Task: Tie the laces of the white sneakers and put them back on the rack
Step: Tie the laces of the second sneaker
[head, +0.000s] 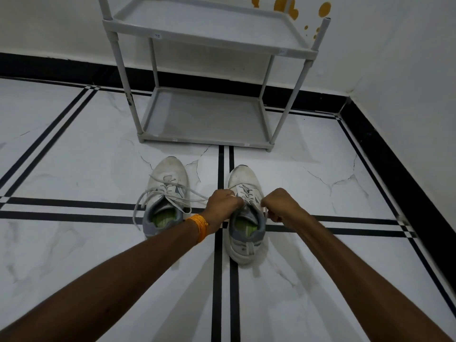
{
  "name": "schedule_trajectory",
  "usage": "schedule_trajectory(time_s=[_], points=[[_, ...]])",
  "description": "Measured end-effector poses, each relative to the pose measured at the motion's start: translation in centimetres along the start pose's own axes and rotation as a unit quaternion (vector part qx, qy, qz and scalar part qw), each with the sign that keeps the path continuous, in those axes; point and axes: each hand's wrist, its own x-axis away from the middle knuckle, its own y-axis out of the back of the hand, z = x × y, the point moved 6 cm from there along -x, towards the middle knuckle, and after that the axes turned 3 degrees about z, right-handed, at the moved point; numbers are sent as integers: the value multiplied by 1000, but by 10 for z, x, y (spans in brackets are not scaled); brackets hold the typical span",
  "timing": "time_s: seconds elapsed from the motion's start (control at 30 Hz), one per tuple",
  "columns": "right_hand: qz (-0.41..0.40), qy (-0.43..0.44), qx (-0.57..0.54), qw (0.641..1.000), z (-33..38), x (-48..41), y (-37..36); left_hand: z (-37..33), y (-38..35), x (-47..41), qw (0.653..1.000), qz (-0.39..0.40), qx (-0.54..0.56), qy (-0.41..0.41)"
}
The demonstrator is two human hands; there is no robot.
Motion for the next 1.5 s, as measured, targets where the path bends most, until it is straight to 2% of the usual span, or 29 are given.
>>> schedule_trajectory(time_s=[0.17,0.3,0.4,0.63,0.83,1.0,1.13,1.2,1.27,1.37,1.5], points=[[-22,31,-116,993,-19,3,-9,8,8,0,998,-13,58,12],[-53,19,-165,985,-29,1,-15,11,11,2,997,-32,69,14],[-45,-4,-241,970,-31,3,-24,9,11,4,997,-47,66,8],[47,-90,-383,918,-42,4,-42,12,10,6,994,-48,98,16],[104,-115,-394,906,-41,6,-51,16,11,5,992,-41,112,24],[4,-83,-336,938,-34,4,-47,16,12,7,994,-53,95,10],[-29,-38,-243,969,-26,7,-39,11,15,9,996,-73,41,-14],[-34,2,-168,985,-18,12,-28,2,23,11,993,-70,-57,-72],[-44,52,-50,996,-4,18,-12,-17,33,14,971,-56,-191,-136],[-67,122,140,980,31,32,15,-58,50,20,920,-65,-329,-202],[-119,230,249,933,96,62,47,-122,49,32,872,-45,-395,-286]])
